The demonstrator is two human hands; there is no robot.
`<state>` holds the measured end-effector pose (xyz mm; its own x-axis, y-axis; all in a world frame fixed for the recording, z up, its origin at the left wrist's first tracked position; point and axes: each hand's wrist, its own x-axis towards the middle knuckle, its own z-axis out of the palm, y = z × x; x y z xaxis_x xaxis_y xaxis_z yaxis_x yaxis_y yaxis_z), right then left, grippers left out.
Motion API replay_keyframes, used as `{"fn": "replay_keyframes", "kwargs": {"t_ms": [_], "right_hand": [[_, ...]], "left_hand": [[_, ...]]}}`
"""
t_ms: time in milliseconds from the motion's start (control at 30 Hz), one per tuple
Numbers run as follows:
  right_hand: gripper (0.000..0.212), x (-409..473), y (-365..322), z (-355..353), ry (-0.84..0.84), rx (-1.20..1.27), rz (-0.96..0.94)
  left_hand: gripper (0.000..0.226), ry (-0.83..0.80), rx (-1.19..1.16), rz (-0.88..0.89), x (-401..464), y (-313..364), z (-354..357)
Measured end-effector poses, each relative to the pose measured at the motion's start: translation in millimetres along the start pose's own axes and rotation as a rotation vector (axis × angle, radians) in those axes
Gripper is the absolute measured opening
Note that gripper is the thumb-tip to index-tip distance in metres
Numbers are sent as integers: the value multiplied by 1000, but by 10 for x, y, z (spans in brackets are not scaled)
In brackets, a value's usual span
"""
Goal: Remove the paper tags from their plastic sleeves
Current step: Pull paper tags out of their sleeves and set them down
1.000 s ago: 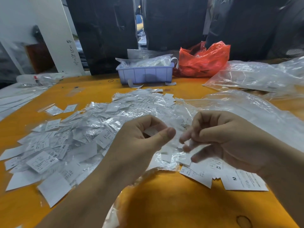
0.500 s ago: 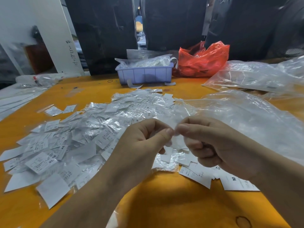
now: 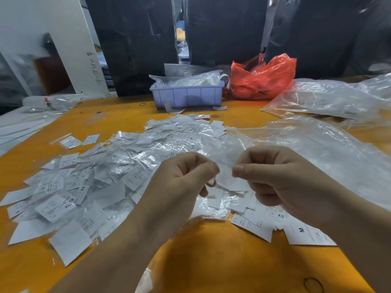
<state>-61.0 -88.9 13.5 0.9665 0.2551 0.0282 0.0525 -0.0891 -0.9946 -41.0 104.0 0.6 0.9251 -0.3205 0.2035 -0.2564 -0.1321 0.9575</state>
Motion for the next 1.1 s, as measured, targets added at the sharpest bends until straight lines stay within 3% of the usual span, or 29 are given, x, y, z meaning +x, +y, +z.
{"fn": "replay_keyframes", "kwargs": {"t_ms": [267, 467, 700, 967, 1100], "right_hand": [[19, 7, 12, -12, 10, 109, -35], [25, -3, 38, 57, -86, 107, -24], [9, 19, 7, 25, 116, 249, -37], [28, 37, -22, -62, 204, 336, -71], [30, 42, -7, -66, 192, 332, -57]], "left_hand": [[15, -7, -94, 1, -10, 1, 16], [22, -26, -101, 56, -21, 10, 52], [18, -18, -6, 86, -47, -1, 54], [56, -65, 134, 99, -78, -37, 88], [23, -113, 92, 79, -61, -38, 85]]}}
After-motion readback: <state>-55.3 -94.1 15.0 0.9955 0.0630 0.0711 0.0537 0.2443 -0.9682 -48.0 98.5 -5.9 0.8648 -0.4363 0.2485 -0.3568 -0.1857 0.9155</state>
